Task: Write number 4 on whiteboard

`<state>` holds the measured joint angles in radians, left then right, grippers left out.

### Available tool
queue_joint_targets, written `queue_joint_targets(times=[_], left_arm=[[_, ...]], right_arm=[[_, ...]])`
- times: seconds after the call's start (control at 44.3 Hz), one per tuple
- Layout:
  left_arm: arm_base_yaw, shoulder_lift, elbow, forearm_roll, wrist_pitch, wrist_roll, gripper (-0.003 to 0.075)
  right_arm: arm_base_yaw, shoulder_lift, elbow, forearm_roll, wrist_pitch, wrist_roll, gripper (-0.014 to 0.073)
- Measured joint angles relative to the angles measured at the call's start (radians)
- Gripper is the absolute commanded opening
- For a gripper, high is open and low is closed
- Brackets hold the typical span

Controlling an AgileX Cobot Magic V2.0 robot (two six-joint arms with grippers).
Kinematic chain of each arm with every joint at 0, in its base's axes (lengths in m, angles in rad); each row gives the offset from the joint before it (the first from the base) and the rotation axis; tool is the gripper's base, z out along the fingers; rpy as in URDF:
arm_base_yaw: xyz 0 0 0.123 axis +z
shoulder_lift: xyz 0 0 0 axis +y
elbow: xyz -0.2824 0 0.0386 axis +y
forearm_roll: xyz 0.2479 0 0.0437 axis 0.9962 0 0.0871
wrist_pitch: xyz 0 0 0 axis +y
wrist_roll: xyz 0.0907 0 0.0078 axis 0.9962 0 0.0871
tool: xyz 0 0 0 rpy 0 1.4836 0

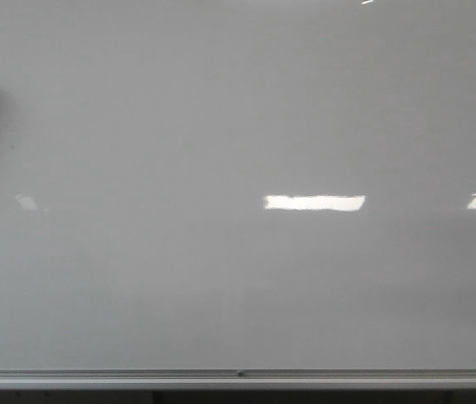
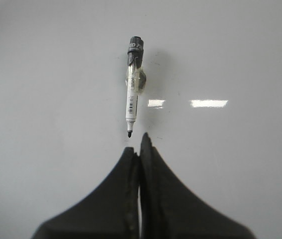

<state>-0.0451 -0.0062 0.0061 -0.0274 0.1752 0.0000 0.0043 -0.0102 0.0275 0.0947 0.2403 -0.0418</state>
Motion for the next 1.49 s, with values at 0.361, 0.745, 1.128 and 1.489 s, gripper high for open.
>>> queue_joint_targets(times=[0.361, 0.745, 1.128, 1.489], left_arm=[[0.0, 0.0, 0.0, 0.0, 0.0, 0.0, -0.002], [0.0, 0.0, -0.005, 0.0, -0.167, 0.0, -0.002], [0.0, 0.159, -0.295, 0.027, -0.025, 0.0, -0.002], [0.0, 0.406, -0.377, 0.052, 0.055, 0.0, 0.0081]], right_arm=[[0.0, 0.0, 0.0, 0.0, 0.0, 0.0, -0.0105], [0.0, 0.0, -0.046, 0.0, -0.027, 0.0, -0.0105], [0.0, 0.129, -0.404, 0.007, 0.114, 0.0, -0.0105], [0.0, 0.301, -0.464, 0.018, 0.138, 0.0, -0.001]])
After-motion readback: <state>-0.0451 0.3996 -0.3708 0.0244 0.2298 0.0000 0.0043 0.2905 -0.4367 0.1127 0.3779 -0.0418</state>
